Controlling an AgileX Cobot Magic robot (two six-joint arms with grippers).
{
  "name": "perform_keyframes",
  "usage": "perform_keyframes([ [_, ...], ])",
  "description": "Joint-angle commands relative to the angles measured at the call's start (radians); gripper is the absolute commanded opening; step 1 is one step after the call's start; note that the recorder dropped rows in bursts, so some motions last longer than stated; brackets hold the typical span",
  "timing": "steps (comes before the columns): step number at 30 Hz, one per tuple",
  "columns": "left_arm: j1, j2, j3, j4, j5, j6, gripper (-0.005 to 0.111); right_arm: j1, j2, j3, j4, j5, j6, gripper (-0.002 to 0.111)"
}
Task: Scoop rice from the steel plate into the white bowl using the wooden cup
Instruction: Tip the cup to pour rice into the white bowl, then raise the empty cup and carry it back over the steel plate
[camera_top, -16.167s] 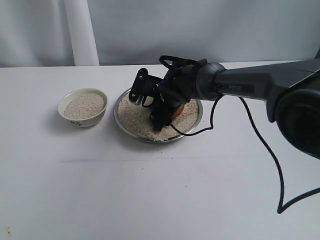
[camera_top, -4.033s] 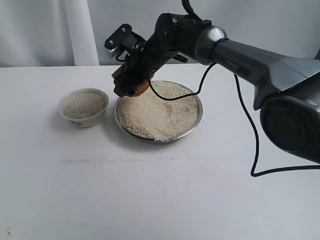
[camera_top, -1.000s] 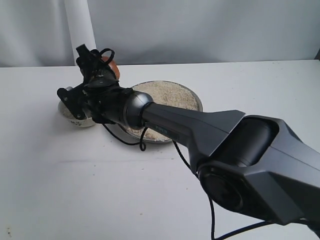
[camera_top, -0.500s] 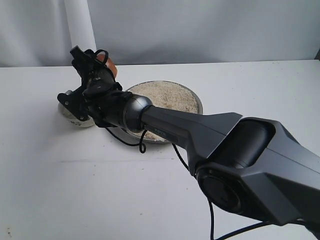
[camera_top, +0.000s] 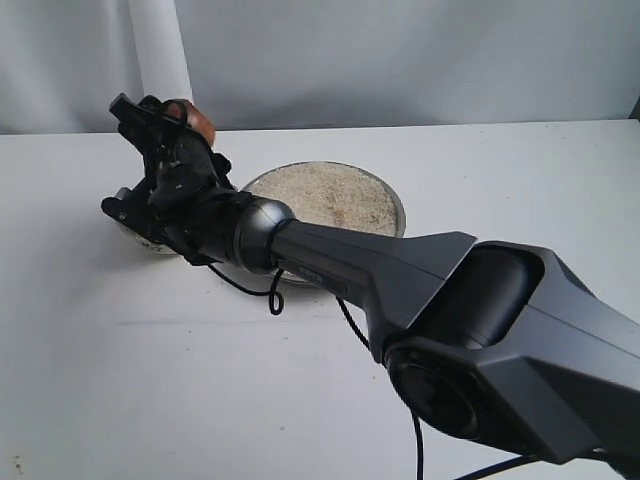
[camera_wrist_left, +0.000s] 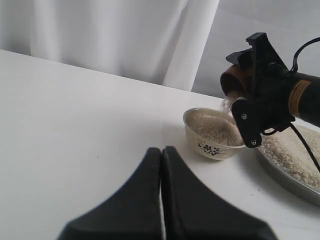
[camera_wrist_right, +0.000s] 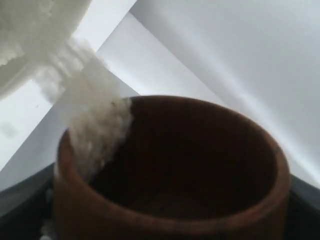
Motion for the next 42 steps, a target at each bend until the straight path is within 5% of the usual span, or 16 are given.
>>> perform_keyframes([
  [1, -0.005, -0.003, -0.002, -0.003, -0.003, -0.003, 0.0, 0.001, -0.016, -0.009, -0.061, 0.003, 0.006, 0.0],
  [17, -0.005, -0.003, -0.002, -0.003, -0.003, -0.003, 0.0, 0.005, -0.022, -0.116, 0.121, -0.002, 0.024, 0.0],
  [42, -0.033, -0.003, -0.002, -0.003, -0.003, -0.003, 0.0, 0.026, -0.127, -0.118, 0.944, 0.131, -0.012, 0.0],
])
